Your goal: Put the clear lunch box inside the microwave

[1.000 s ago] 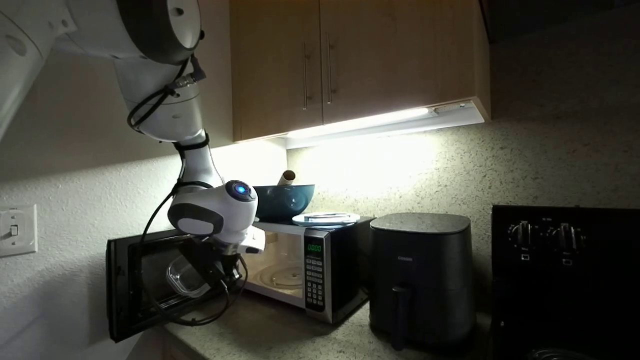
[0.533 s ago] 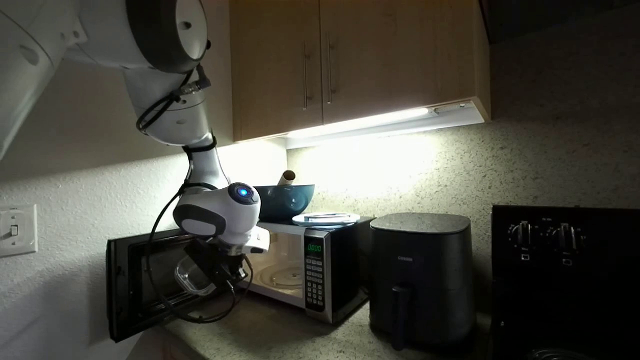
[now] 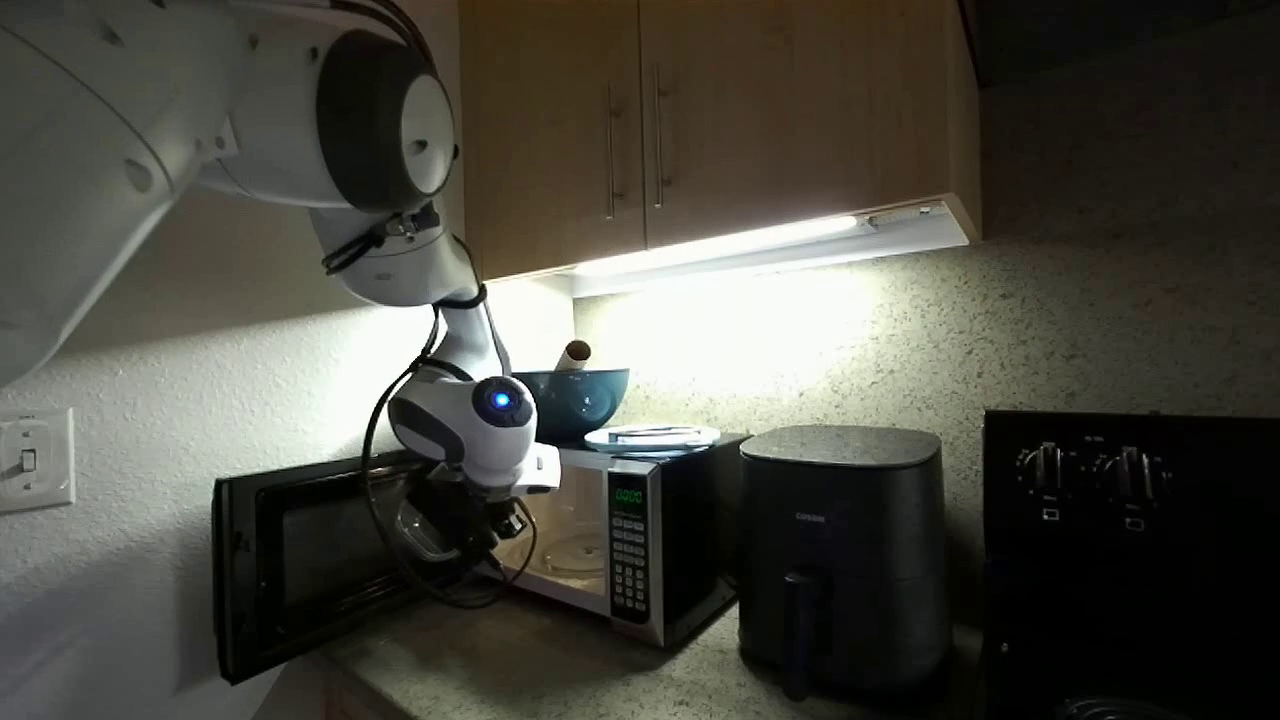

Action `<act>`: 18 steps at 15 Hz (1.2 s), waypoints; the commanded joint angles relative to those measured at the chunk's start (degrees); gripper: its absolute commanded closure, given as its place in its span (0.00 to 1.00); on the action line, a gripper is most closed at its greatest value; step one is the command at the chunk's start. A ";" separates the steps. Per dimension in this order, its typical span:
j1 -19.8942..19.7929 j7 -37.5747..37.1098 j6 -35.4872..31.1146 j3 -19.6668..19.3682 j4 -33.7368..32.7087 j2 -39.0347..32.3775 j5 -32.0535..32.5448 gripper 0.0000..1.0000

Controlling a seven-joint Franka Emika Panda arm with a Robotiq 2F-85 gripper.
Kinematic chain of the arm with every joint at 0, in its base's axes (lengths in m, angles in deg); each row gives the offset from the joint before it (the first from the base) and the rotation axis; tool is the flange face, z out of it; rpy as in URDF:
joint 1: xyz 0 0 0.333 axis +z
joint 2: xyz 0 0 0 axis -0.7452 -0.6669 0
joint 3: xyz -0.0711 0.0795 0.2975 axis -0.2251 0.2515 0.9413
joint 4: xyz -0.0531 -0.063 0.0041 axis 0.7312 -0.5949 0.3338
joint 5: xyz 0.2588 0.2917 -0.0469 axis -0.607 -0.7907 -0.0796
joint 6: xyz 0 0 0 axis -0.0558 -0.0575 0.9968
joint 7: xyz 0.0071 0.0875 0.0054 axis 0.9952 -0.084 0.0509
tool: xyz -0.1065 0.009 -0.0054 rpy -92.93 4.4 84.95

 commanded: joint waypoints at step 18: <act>13.93 16.96 -12.74 -17.62 -16.43 -11.64 -24.21 0.98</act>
